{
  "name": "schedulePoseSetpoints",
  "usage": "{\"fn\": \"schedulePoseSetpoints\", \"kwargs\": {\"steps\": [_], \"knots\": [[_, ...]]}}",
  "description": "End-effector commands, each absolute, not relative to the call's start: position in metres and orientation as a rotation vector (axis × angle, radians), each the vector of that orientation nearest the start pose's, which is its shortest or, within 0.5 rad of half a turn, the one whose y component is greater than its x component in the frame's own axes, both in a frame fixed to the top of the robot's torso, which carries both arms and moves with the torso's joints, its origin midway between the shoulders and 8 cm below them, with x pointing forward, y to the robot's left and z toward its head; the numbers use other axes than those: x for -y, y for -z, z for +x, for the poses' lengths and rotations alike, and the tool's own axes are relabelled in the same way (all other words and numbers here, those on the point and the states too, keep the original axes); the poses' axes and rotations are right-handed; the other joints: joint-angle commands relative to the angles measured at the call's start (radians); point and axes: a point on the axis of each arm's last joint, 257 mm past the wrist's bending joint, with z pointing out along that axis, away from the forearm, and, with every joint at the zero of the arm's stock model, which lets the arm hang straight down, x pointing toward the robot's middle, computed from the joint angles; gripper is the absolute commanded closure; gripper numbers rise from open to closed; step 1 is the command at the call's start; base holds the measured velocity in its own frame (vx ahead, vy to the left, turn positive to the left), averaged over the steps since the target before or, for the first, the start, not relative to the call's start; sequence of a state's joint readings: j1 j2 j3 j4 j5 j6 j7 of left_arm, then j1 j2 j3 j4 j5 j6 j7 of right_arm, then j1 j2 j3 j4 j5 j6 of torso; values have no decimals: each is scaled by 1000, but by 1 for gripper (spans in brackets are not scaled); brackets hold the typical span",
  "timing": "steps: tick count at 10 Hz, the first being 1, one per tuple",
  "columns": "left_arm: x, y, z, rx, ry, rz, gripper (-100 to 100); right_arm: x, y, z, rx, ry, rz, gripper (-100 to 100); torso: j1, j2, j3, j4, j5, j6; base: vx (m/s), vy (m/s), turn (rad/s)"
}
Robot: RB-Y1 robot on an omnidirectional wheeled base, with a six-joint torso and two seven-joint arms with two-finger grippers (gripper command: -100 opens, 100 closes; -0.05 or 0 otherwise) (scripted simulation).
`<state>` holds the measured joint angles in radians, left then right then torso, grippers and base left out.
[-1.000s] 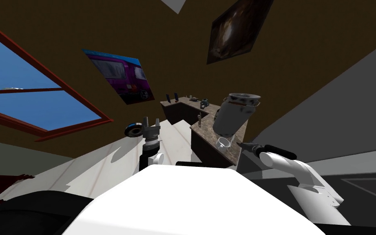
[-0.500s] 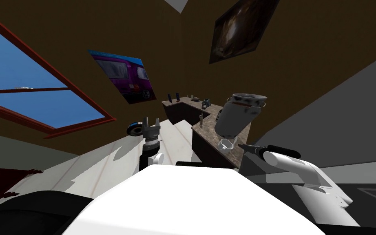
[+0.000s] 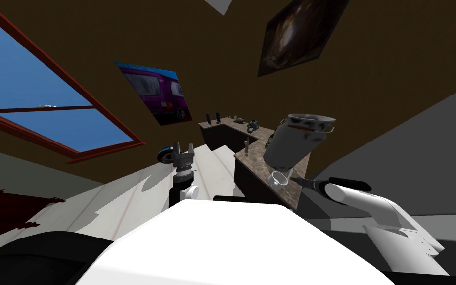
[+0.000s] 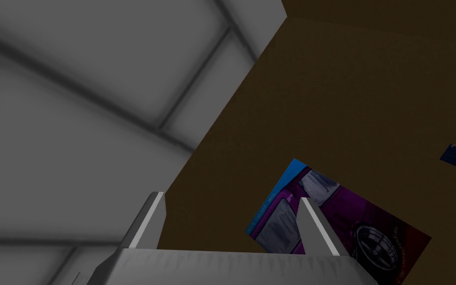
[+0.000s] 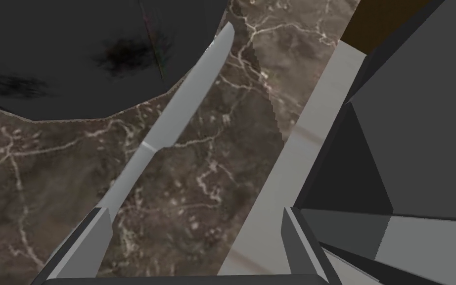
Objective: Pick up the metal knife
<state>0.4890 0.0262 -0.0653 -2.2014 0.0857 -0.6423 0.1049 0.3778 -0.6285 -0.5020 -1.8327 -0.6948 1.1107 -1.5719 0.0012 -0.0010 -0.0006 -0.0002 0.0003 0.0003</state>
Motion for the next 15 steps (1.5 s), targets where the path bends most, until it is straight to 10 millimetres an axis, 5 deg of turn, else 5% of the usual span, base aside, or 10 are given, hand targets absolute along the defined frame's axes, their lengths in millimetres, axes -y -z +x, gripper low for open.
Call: {"fn": "schedulePoseSetpoints", "kwargs": {"steps": [1, 15], "knots": [[-266, -18, 337, -498, 1534, -684, 0, 563, 320, 291, -626, 920, -3073, -100, 0, 0, 0, 0, 0, 0, 21, 12, 70], [-266, -18, 337, -498, 1534, -684, 0, 560, 330, 215, -1297, 359, -2764, -100, 0, 0, 0, 0, 0, 0, 25, 13, 66]]}}
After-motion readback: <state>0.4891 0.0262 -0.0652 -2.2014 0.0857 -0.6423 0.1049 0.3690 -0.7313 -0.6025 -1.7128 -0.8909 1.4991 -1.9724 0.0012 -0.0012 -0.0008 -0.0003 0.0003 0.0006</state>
